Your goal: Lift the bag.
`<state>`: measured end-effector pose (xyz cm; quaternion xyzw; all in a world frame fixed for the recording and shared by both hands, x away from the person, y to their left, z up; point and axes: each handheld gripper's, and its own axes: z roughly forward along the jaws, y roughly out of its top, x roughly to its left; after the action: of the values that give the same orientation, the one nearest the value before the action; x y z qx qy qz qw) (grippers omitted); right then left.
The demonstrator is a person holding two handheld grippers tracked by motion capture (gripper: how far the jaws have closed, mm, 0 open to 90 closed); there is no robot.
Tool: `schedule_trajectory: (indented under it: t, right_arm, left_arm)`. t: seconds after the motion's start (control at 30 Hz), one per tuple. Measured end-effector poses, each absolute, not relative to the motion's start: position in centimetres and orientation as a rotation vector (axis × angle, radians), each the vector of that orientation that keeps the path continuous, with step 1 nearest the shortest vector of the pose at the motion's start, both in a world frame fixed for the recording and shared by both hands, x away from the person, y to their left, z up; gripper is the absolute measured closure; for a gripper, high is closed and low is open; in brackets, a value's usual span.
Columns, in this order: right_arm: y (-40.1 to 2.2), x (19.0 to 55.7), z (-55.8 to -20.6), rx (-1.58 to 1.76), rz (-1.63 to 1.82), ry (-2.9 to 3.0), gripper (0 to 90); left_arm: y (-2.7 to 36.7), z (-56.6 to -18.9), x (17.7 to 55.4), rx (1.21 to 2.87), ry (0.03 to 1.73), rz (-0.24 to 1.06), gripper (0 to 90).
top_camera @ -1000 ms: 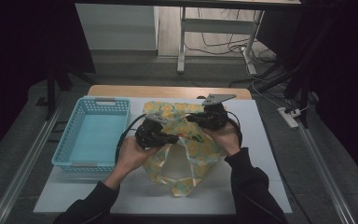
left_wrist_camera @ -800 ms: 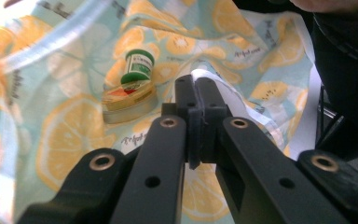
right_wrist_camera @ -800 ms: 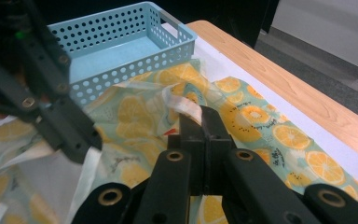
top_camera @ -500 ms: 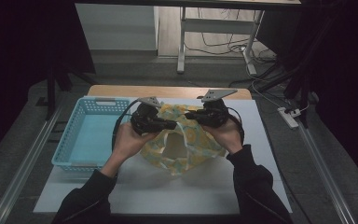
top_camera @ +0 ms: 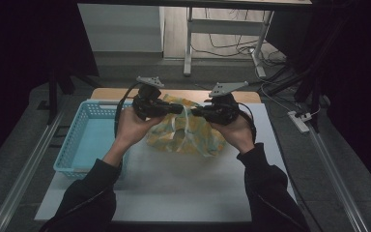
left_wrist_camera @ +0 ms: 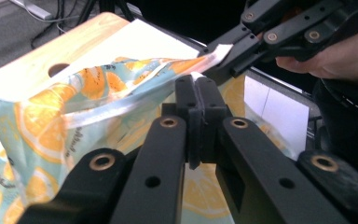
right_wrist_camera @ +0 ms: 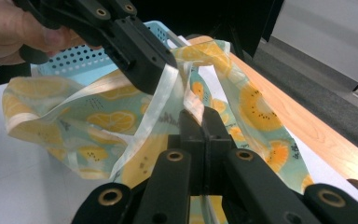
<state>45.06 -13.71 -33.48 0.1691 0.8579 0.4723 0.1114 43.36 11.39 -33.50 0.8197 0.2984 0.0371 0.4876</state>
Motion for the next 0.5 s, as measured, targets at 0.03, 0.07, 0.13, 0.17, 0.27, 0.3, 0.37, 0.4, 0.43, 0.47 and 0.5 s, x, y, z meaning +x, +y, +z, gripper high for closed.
schedule_trajectory:
  t: [0.03,0.07,0.13,0.17,0.27,0.3,0.37,0.4,0.43,0.47,0.5]
  right_arm:
    - [-13.7,45.1,-33.3,0.496,1.391,2.515,89.4]
    - [-13.8,45.1,-33.1,0.498,1.393,2.514,89.4]
    - [-13.8,45.2,-32.6,0.498,1.399,2.507,89.4]
    - [-13.8,45.2,-32.4,0.497,1.394,2.504,89.4]
    - [-13.8,45.3,-31.7,0.494,1.393,2.491,89.4]
    - [-13.8,45.3,-31.4,0.494,1.394,2.486,89.4]
    - [-13.8,45.3,-30.8,0.492,1.399,2.474,89.4]
    - [-13.8,45.3,-30.5,0.491,1.398,2.467,89.5]
    - [-13.8,45.3,-30.2,0.489,1.4,2.461,89.5]
    - [-13.8,45.3,-29.9,0.489,1.401,2.455,89.5]
    - [-13.8,45.3,-29.6,0.487,1.4,2.45,89.5]
  left_arm:
    - [11.4,-33.2,43.5,1.989,0.724,0.092,90.0]
    - [11.5,-33.0,43.5,1.983,0.724,0.097,90.0]
    - [11.5,-32.5,43.7,1.98,0.719,0.102,90.0]
    - [11.5,-32.3,43.9,1.981,0.717,0.11,90.0]
    - [11.6,-31.4,44.2,1.964,0.722,0.119,90.0]
    - [11.7,-31.1,44.3,1.959,0.721,0.124,90.0]
    - [11.6,-30.5,44.5,1.953,0.719,0.134,90.0]
    - [11.6,-30.2,44.5,1.95,0.719,0.141,90.0]
    - [11.5,-29.8,44.6,1.948,0.718,0.149,90.0]
    - [11.5,-29.5,44.6,1.945,0.716,0.154,90.0]
    - [11.5,-29.2,44.6,1.94,0.714,0.158,90.0]
